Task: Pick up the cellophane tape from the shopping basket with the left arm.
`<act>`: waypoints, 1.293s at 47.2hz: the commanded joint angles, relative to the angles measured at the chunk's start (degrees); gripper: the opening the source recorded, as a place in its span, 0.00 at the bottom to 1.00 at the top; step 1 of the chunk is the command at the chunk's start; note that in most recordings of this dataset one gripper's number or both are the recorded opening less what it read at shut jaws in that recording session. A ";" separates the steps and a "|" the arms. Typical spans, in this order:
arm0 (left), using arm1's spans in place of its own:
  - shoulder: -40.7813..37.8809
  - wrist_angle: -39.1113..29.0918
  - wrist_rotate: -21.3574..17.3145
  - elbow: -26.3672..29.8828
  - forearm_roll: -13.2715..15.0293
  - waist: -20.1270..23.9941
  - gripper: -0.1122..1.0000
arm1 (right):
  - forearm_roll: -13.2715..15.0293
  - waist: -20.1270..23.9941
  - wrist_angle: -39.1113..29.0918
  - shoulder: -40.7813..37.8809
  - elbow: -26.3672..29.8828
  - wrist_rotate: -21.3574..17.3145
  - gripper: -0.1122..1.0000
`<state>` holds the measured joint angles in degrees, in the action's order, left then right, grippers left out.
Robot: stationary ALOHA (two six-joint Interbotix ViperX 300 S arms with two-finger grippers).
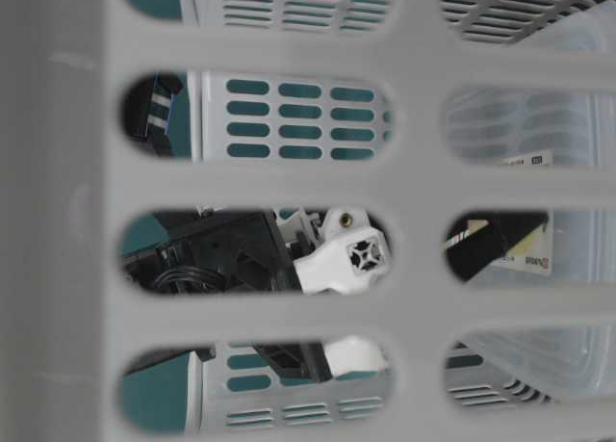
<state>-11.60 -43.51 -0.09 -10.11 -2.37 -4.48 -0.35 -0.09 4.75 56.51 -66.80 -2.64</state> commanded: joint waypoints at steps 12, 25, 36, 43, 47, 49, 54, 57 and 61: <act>4.66 -7.03 -0.44 6.42 -0.18 -0.53 0.55 | -0.18 0.18 0.62 -0.26 1.14 -0.09 0.74; 8.26 -16.17 -0.35 16.79 -0.18 -1.76 0.55 | -0.26 0.18 0.79 -0.18 1.14 -0.09 0.74; 9.14 -22.68 -0.35 21.45 -0.18 -1.76 0.55 | -0.18 0.18 0.70 -0.18 1.14 -0.09 0.74; 9.14 -23.82 -0.35 21.27 -0.18 -1.58 0.55 | -0.26 0.18 0.79 -0.26 1.14 -0.09 0.74; 9.14 -23.82 -0.35 21.36 -0.18 -1.49 0.55 | -0.18 0.18 0.97 -0.26 1.14 -0.09 0.74; 9.05 -23.82 -0.35 21.45 -0.18 -1.49 0.55 | -0.26 0.18 1.05 -0.26 1.14 -0.09 0.74; 9.05 -23.91 -0.35 21.53 -0.18 -1.49 0.55 | -0.18 0.18 1.23 -0.26 1.05 -0.09 0.74; 9.05 -23.91 -0.44 21.53 -0.18 -1.49 0.55 | -0.18 0.18 1.23 -0.26 1.05 -0.09 0.74; 9.05 -23.91 -0.35 21.62 -0.18 -1.49 0.55 | -0.18 0.18 1.23 -0.18 1.05 -0.09 0.74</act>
<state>-4.39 -67.59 -0.44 9.84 -2.37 -6.06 -0.35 0.00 5.36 56.51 -66.80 -2.64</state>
